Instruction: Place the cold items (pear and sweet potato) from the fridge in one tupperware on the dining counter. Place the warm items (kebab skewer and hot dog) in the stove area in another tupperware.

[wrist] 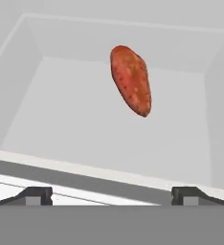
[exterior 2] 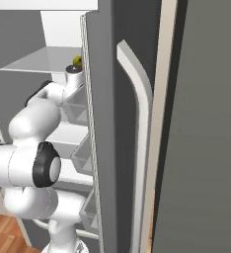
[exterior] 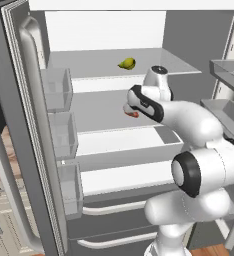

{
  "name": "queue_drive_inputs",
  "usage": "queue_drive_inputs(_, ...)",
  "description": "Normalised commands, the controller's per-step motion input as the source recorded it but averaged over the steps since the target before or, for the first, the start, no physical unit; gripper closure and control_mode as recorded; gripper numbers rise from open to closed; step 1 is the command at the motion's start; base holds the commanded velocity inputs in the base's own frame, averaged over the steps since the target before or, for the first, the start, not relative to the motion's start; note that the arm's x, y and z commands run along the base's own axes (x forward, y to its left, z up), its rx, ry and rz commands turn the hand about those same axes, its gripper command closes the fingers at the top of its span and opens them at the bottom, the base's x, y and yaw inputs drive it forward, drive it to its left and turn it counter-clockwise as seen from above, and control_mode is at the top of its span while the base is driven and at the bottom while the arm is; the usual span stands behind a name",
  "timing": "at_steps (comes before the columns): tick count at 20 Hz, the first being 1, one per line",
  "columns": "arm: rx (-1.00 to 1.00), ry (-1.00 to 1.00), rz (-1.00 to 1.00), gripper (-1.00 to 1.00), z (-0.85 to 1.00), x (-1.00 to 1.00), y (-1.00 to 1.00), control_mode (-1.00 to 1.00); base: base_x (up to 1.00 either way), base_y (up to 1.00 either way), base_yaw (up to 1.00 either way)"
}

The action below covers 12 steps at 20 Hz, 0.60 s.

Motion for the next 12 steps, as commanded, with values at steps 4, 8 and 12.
queue_drive_inputs(4,0.0,0.0,-0.08,-1.0,-0.06,0.48,0.0,-1.0,0.0,0.0,0.0)
queue_drive_inputs(8,0.0,0.0,-0.04,-1.0,-0.06,0.5,0.0,-1.0,0.0,0.0,0.0)
queue_drive_inputs(12,0.0,0.0,0.0,-1.0,-0.2,0.38,0.0,-1.0,0.0,0.0,0.0)
